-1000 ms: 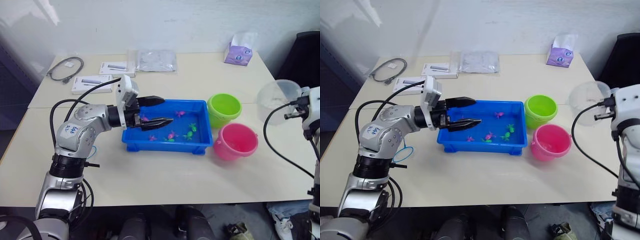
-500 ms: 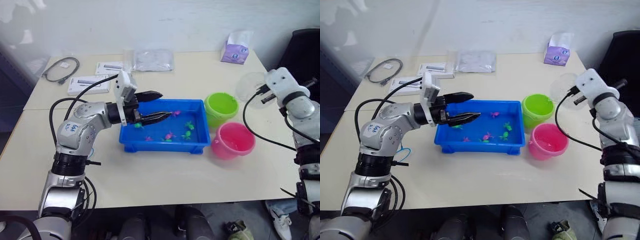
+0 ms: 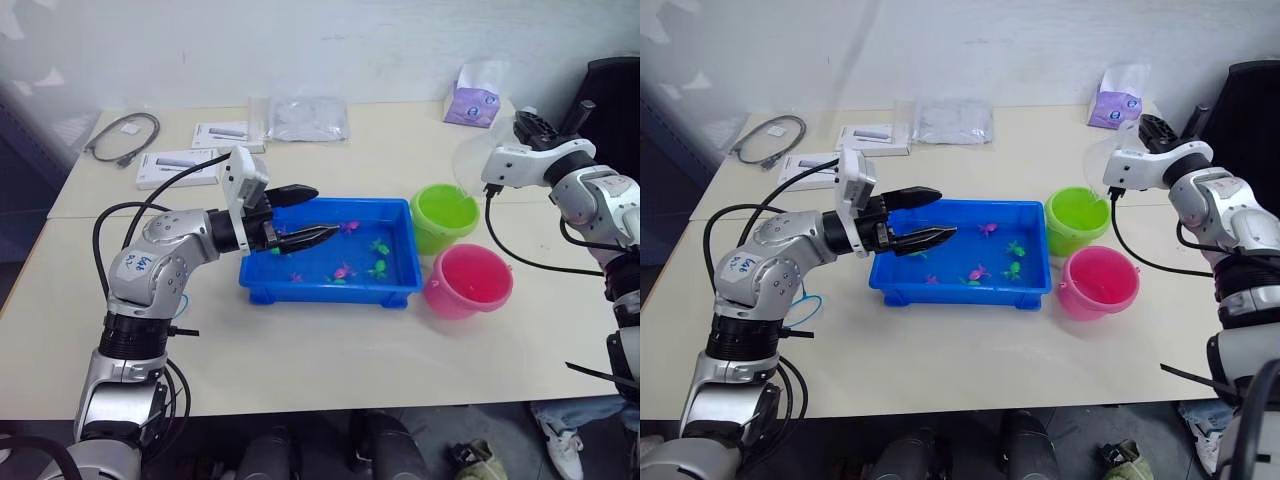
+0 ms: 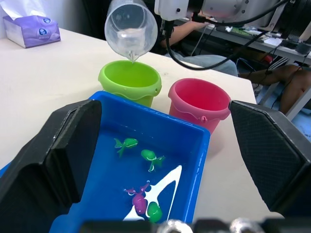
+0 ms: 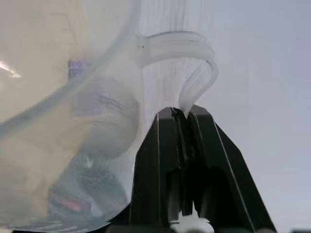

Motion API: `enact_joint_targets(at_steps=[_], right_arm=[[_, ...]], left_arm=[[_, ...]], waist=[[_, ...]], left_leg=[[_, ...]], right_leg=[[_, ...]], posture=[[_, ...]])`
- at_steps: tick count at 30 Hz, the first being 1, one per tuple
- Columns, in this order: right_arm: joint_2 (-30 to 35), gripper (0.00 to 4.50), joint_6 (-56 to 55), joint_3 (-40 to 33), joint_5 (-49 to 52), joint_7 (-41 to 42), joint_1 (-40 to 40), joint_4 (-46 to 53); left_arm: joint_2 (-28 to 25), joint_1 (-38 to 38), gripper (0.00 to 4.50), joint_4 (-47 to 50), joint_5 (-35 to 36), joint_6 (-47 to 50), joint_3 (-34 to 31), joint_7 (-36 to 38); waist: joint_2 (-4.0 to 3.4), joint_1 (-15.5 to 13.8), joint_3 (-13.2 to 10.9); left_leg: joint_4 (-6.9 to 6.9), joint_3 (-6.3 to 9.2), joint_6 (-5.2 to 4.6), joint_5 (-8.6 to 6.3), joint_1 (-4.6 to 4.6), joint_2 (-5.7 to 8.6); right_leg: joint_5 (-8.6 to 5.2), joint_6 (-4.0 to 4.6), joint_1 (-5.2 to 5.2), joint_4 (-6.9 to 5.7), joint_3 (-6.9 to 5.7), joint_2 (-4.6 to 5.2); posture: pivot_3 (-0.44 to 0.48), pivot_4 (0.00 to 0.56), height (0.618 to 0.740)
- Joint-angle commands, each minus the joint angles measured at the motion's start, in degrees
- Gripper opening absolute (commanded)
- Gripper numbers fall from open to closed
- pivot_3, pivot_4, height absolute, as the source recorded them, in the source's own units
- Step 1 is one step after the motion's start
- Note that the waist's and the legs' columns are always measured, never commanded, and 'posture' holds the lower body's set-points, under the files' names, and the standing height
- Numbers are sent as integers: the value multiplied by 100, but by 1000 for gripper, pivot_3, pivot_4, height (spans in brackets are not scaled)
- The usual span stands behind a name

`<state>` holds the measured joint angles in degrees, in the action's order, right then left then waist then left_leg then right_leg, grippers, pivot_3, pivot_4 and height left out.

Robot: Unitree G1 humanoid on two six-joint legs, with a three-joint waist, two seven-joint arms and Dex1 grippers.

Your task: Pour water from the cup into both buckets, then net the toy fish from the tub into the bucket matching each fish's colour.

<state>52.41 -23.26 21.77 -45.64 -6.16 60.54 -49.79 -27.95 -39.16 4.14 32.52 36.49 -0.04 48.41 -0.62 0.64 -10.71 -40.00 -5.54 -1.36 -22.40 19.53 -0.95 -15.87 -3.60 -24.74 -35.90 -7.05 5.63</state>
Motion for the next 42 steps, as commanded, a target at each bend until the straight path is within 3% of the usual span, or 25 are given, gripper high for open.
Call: enact_joint_targets(at_steps=[1, 11, 18, 22, 25, 29, 33, 36, 42], right_arm=[[202, 61, -330, 141, -398, -613, 272, -73], [339, 61, -791, 722, -1351, -1496, 553, -160], [342, 61, -891, 487, -1113, -1409, 530, -321], [170, 61, -712, -324, 200, -560, 226, -691], [-87, 61, 137, -1647, 2063, 642, -353, -631], [-410, 61, 1929, -3370, 3916, 1307, -1694, 832], [-899, 61, 3644, -4529, 4941, 1260, -2823, 2747], [-1663, 61, 5148, -5757, 6029, 877, -3713, 4264], [-2452, 61, 6232, -6581, 6673, 365, -4484, 5303]], left_arm=[[-48, -7, 4500, 225, 33, -57, -121, 2], [-31, -75, 4500, 116, 12, -119, -112, 28], [-23, -100, 4500, 129, 23, -138, -82, 85], [-37, -94, 4500, 250, 75, -95, -20, 218], [-62, -77, 4500, 563, 350, 128, 2, 437], [-85, -93, 4500, 825, 735, 467, -65, 606], [-87, -95, 4500, 908, 990, 695, -157, 599], [-147, -112, 4500, 924, 1136, 834, -107, 788], [-171, -244, 4500, 901, 1236, 917, -53, 985]], waist=[[1, 8, 0], [0, 30, 0], [1, 65, -1], [2, 68, -1], [8, 69, -4], [10, -14, -5], [-5, -60, -7], [-11, -62, -6], [-12, -63, -6]], left_leg=[[0, 0, 0, 0, 0, 0], [0, 2, 1, 0, 9, 0], [0, 4, 1, 0, 10, 0], [-1, 13, 0, 1, 17, 0], [-3, 19, 0, 1, 19, -1], [-8, 36, -5, 3, 24, -3], [-9, 37, -5, 3, 25, -4], [-8, 32, -6, 5, 15, -3], [-8, 25, 1, 8, 7, 3]], right_leg=[[0, 0, 0, 0, 0, 0], [0, 0, -4, 2, -3, 0], [0, 0, -4, 3, -6, 0], [0, 0, -3, 6, -19, 2], [0, -1, 2, 10, -25, 2], [2, -3, 12, 15, -40, 5], [2, -3, 8, 8, -38, 6], [4, -3, 10, 0, -28, 7], [3, -2, 13, -3, -16, -1]], posture=[[0, 150, 740], [0, 150, 740], [0, 150, 740], [0, 150, 740], [0, 150, 740], [0, 150, 740], [0, 150, 740], [0, 150, 740], [0, 150, 740]])
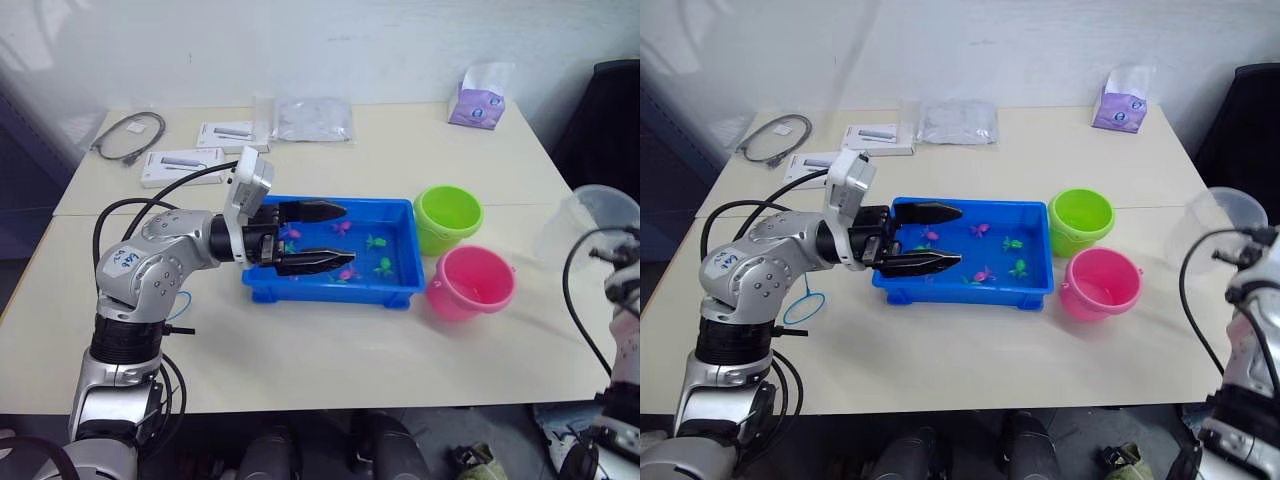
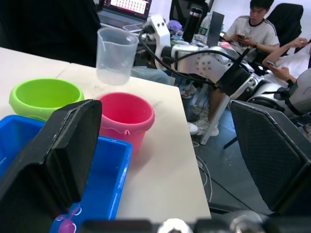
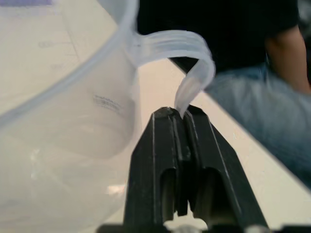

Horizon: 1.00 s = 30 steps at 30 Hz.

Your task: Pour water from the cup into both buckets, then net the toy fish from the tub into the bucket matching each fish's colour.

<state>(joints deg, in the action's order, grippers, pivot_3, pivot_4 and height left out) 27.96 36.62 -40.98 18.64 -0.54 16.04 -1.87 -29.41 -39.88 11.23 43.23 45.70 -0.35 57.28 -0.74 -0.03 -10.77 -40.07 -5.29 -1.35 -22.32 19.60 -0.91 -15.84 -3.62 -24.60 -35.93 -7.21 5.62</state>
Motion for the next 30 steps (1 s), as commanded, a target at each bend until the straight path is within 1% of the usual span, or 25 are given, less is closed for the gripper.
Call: enact_joint_targets(at_steps=[1, 4, 7, 10, 15, 17, 21, 24, 27, 29, 30], right_arm=[[-134, 61, 264, -385, 328, -218, -150, 540], [-378, 61, 79, -330, 226, -250, -581, 542], [-455, 61, -207, -168, 111, -159, -884, 556], [-505, 991, -359, -65, 52, -104, -1169, 623], [-658, 3563, -317, 0, 80, -107, -1856, 1334], [-727, 4460, -261, 13, 98, -95, -2136, 1715], [-944, 4460, 87, -55, 228, -28, -3038, 2938], [-807, 4460, 128, -140, 218, 149, -3509, 3656], [-532, 4460, -90, -231, 768, 796, -3538, 4254], [-181, 4460, -250, 5, 1138, 1543, -3459, 4383], [79, 4460, -221, 251, 1404, 1973, -3304, 4422]], left_arm=[[-28, -205, 4500, 175, 163, -11, -2, 138], [-14, -315, 4500, 83, 91, -91, 86, 245], [4, -382, 4500, 17, 58, -131, 121, 281], [1, -405, 4500, 0, 44, -156, 149, 320], [-12, -468, 4500, -105, -24, -226, 219, 439], [-8, -485, 4500, -162, -60, -259, 235, 480], [31, -491, 4500, -325, -214, -426, 346, 581], [39, -441, 4500, -390, -228, -414, 366, 606], [17, -350, 4500, -469, 134, 117, 163, 479], [-107, -129, 4500, -390, 294, 322, -51, 395], [-179, 113, 4500, -234, 291, 298, -225, 249]], waist=[[-1, 6, 0], [0, 5, 0], [-5, 8, 2], [-5, 12, 2], [-5, -3, 2], [-5, 4, 2], [-6, -8, 3], [-5, -3, 3], [-3, 30, 2], [-2, 65, 1], [0, 81, 0]], left_leg=[[1, -3, -2, 1, -2, 4], [3, -9, -2, 1, -12, 4], [8, -14, -1, 1, -16, 4], [7, -20, -1, 1, -22, 6], [9, -22, 0, 1, -28, 4], [8, -24, 0, 1, -28, 6], [10, -26, 4, -2, -36, 3], [10, -28, 5, -2, -36, 4], [9, -40, 4, -2, -43, 8], [12, -42, 6, -3, -43, 7], [17, -38, 12, -6, -48, 7]], right_leg=[[1, -2, 0, -1, 6, 0], [2, -3, 0, -3, 14, -6], [2, -3, 1, -3, 18, -11], [2, -4, 2, -5, 28, -14], [2, -3, 2, -3, 33, -13], [2, -4, 3, -2, 36, -13], [1, -3, 3, 2, 41, -13], [1, -3, 3, 2, 46, -14], [1, -4, 3, 5, 62, -14], [1, -4, 4, 2, 82, -18], [1, -4, 6, 0, 98, -27]], posture=[[0, 150, 740], [0, 150, 740], [0, 150, 740], [0, 150, 740], [0, 150, 740], [0, 150, 740], [0, 150, 740], [0, 150, 740], [0, 150, 740], [0, 150, 740], [0, 150, 740]])
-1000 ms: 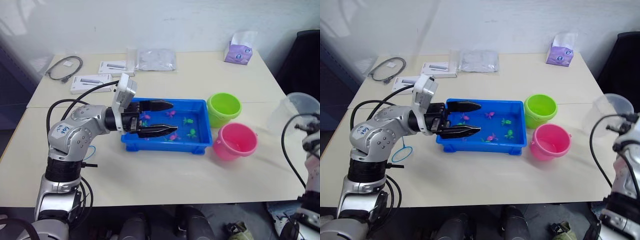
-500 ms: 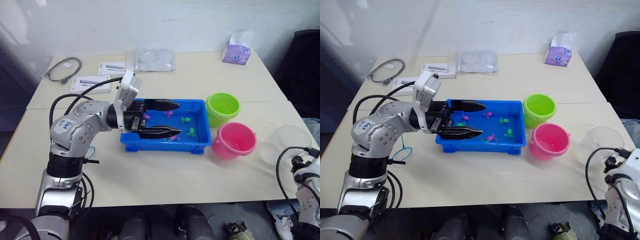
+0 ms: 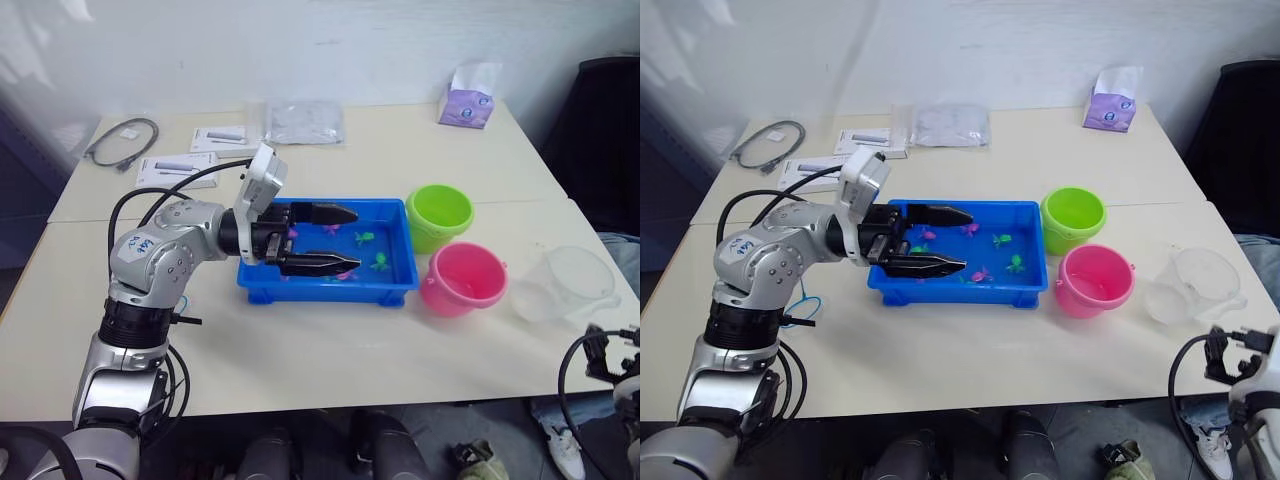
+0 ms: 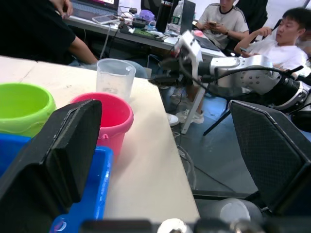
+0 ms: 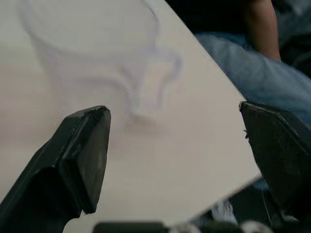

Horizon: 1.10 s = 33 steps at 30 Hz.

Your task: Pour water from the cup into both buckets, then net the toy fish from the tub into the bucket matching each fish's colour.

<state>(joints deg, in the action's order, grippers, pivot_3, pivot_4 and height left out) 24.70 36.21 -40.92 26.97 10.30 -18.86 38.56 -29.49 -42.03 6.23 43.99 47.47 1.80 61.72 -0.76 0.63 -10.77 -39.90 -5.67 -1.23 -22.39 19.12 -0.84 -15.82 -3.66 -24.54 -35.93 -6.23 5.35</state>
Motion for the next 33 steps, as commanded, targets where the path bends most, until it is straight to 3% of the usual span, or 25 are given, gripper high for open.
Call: enact_joint_targets(at_steps=[1, 6, 9, 14, 16, 21, 25, 29, 33], right_arm=[[654, 4460, -64, 456, 823, 1181, 396, 383], [1822, 4460, 344, 1770, 1491, 2435, 2137, -141], [2118, 4460, 248, 2614, 1403, 3137, 3150, -695], [1632, 4460, -58, 3879, 1136, 4020, 4986, -1916], [1347, 4460, -67, 4207, 1186, 4415, 5459, -2281], [1067, 4460, -180, 4660, 1134, 5167, 5889, -2696], [920, 4460, -302, 4793, 985, 5371, 6027, -2855], [896, 4460, -337, 4789, 847, 5386, 5996, -2782], [995, 4460, -202, 4687, 833, 5233, 5798, -2445]], left_arm=[[-226, 580, 4500, 440, 160, 50, -608, -386], [-234, 1907, 4500, 1492, 199, 188, -1677, -1899], [-56, 2747, 4500, 2260, 191, 262, -2300, -2871], [563, 4917, 4500, 3617, 159, 345, -3702, -4298], [1099, 5987, 4500, 4014, 78, 135, -4367, -4722], [1930, 7288, 4500, 4380, -98, -222, -4780, -5442], [2011, 7297, 4500, 4520, -344, -89, -4410, -6043], [1490, 6308, 4500, 4132, -335, 507, -4203, -6660], [906, 4690, 4500, 2982, -748, 1395, -3938, -7448]], waist=[[6, 49, -3], [32, 80, -19], [50, 36, -23], [65, 45, -24], [86, 48, -30], [96, -165, -30], [97, -210, -29], [97, -186, -29], [97, -166, -28]], left_leg=[[4, 10, 2, -1, -5, -2], [6, 33, 8, -4, -37, -4], [0, 36, -3, -10, -32, -1], [-10, 38, -22, -24, -10, 0], [-14, 47, -24, -25, 3, -1], [-27, 70, -40, -36, 11, 6], [-27, 72, -51, -43, 11, 14], [-24, 73, -50, -44, 11, 13], [-21, 72, -41, -37, 9, 12]], right_leg=[[0, 0, 0, 0, 0, -5], [-3, 8, -4, -3, 6, -11], [-1, 10, -3, 4, 4, 0], [7, 4, -9, 17, -5, 14], [9, 2, -10, 30, -19, 16], [9, 2, 1, 50, -23, 30], [11, 2, 4, 52, -19, 41], [10, 4, -1, 45, -20, 41], [10, 5, -2, 34, -23, 34]], posture=[[0, 150, 740], [0, 150, 740], [0, 150, 740], [0, 150, 740], [0, 150, 740], [0, 150, 740], [0, 150, 740], [0, 150, 740], [0, 150, 740]])
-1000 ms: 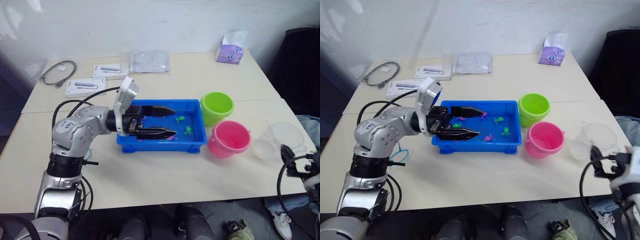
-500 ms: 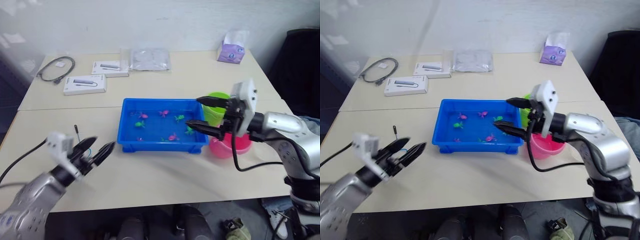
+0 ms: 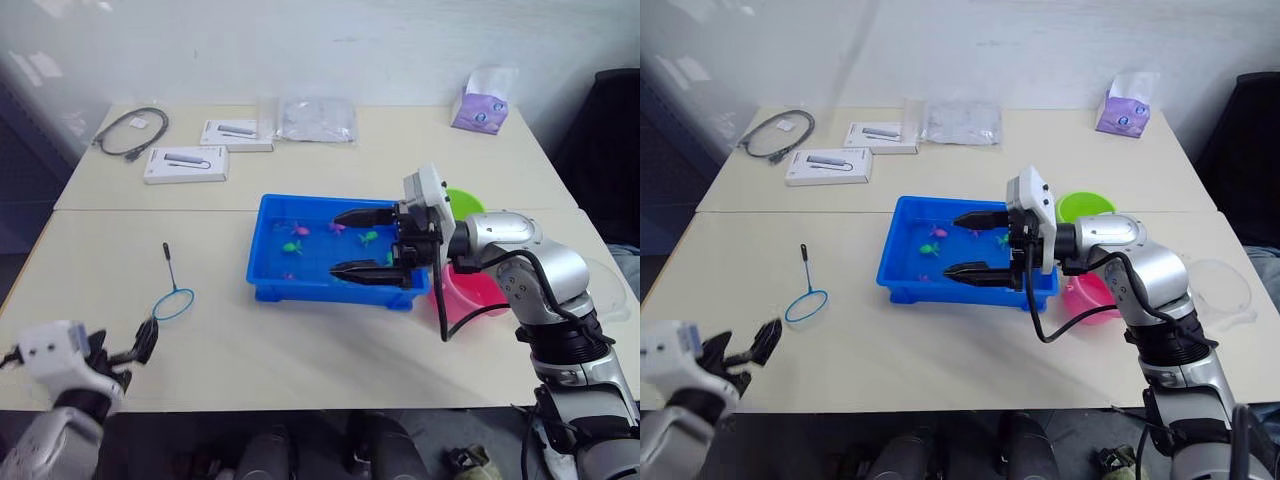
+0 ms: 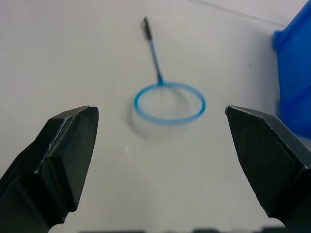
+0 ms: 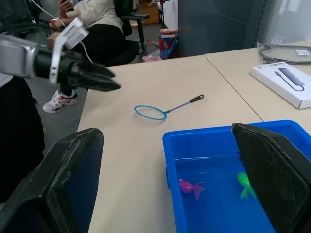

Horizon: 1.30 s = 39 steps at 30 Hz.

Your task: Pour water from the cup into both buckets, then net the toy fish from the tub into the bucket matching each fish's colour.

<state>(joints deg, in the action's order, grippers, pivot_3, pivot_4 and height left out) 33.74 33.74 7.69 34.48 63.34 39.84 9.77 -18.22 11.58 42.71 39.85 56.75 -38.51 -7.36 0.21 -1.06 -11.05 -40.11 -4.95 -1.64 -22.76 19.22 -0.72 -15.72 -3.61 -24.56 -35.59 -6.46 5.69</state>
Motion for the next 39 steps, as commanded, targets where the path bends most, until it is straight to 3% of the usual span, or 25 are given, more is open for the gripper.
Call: enact_joint_targets(at_steps=[1, 4, 9, 17, 20, 28, 32, 34, 36, 37, 39], right_arm=[[108, 4460, 122, -205, 124, -102, -108, 505], [130, 4460, 240, -231, 129, -277, -313, 863], [118, 4460, 466, -391, 222, -690, -589, 1361], [104, 4460, 588, -521, 285, -1175, -849, 1780], [107, 4500, 627, -574, 332, -1283, -919, 1885], [168, 4500, 607, -643, 397, -1435, -1022, 1967], [238, 4500, 608, -646, 403, -1400, -1016, 1947], [305, 4500, 610, -643, 404, -1345, -1016, 1940], [480, 4500, 605, -656, 385, -1192, -993, 1884], [590, 4500, 567, -657, 344, -1086, -964, 1823], [760, 4500, 473, -646, 264, -922, -913, 1716]], left_arm=[[-273, -960, 4500, -913, -451, 590, 130, -682], [-184, -1878, 4500, -1921, -901, 704, 435, -1040], [-355, -2937, 4500, -3256, -1518, 447, 1015, -967], [-298, -3796, 4500, -4521, -2075, 348, 1389, -905], [-175, -3850, 3733, -4759, -2143, 258, 1411, -811], [-141, -4003, 250, -5360, -2341, 164, 1338, -703], [-381, -4105, 88, -5569, -2401, 86, 1280, -494], [-602, -4129, 88, -5646, -2393, -6, 1316, -207], [-1215, -4192, 88, -5578, -2138, -417, 1718, 1241], [-1702, -4062, 88, -5266, -2047, -848, 2120, 2369], [-2365, -3866, 88, -4798, -1966, -1308, 2632, 3710]], waist=[[0, 2, 0], [6, 18, 3], [17, 27, 5], [19, 26, 5], [19, 7, 5], [19, -49, 6], [17, -44, 7], [17, -35, 7], [23, -19, 3], [26, -15, 2], [34, 5, -1]], left_leg=[[-1, 0, 1, 2, 1, -1], [2, -2, 1, 2, 3, -1], [4, -9, 2, 1, 14, 1], [4, -12, 9, 3, 12, 0], [3, -12, 12, 5, 11, 0], [0, -12, 16, 9, 2, 3], [0, -12, 22, 14, -3, 4], [0, -12, 25, 18, -5, 3], [0, -12, 32, 22, -5, 1], [0, -12, 35, 24, 1, 0], [2, -12, 38, 24, 7, -4]], right_leg=[[0, 0, -1, -3, -1, -4], [4, -7, 3, -13, -3, -11], [9, -15, -2, -2, -14, -14], [9, -16, -2, -3, -16, -19], [9, -16, -1, -4, -16, -19], [10, -18, 5, -10, -15, -13], [10, -18, 4, -19, -14, -13], [10, -18, 4, -25, -13, -13], [11, -16, 2, -26, -13, -15], [11, -14, -7, -31, -14, -17], [10, -9, -14, -29, -17, -20]], posture=[[0, 150, 740], [0, 150, 740], [0, 150, 740], [0, 150, 740], [0, 150, 740], [0, 150, 740], [0, 150, 740], [0, 150, 740], [0, 150, 740], [0, 150, 740], [0, 150, 740]])
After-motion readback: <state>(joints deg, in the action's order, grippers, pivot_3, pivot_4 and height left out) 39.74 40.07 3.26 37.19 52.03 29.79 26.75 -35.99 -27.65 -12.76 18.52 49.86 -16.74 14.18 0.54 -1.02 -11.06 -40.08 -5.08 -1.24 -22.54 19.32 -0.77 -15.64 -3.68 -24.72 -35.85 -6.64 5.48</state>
